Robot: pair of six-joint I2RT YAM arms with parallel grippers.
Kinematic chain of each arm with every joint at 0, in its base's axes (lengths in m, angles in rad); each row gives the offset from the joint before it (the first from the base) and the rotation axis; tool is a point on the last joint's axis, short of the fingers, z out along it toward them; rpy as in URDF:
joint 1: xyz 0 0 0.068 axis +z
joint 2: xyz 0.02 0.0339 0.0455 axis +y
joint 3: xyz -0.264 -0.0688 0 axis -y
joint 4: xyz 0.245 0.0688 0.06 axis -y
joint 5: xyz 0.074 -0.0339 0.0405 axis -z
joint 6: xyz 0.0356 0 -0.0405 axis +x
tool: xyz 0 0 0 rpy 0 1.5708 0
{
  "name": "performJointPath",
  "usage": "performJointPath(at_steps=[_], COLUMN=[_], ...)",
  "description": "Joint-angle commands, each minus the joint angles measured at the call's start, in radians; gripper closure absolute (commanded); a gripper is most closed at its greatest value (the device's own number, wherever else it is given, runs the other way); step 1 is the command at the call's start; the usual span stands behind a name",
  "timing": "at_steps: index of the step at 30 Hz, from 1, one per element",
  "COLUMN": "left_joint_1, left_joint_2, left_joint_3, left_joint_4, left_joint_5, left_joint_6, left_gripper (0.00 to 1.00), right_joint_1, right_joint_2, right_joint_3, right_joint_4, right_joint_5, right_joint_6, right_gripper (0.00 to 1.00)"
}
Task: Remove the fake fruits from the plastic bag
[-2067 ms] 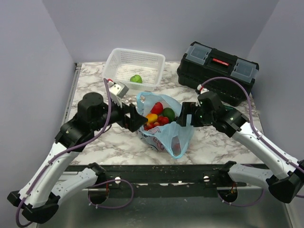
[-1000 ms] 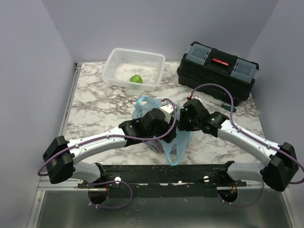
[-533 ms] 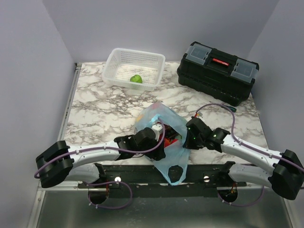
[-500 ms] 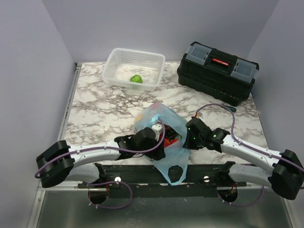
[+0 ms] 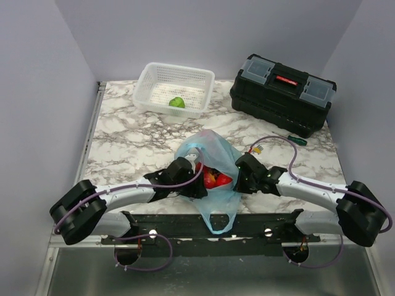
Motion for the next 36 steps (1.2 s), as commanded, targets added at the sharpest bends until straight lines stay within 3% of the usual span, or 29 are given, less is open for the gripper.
performJointPath(at_steps=[1,9,15,21,26,36], left_joint_1=[0.018,0.018,0.020,0.015,-0.002,-0.030], left_joint_2=[-0.084,-0.370,-0.334,-0.187,-0.114,0.017], left_joint_3=[0.001,0.102,0.255,0.317,0.294,0.278], left_joint_4=[0.036,-0.187,-0.293,-0.232,-0.181,-0.142], left_joint_5=[0.083,0.108,0.066,0.031,0.006,-0.126], left_joint_6=[0.049,0.159,0.178,0.175,0.179,0.192], left_gripper=[0.33,0.15,0.11,0.26,0.36,0.47], right_joint_1=[0.003,0.004,0.003,0.004,0.004,0.004], right_joint_2=[0.035,-0.033,-0.051,-0.050,-0.056,-0.047], right_joint_3=[0.059,0.095,0.115,0.089,0.046,-0.046], right_joint_4=[-0.005,-0.044,-0.044,-0.052,-0.074,0.015], right_joint_5=[0.072,0.063,0.041,0.026,-0.003,-0.072], right_joint_6=[-0.043,-0.105,-0.125,-0.100,-0.065,-0.028], right_gripper=[0.84,0.70,0.66,0.73,0.95,0.96])
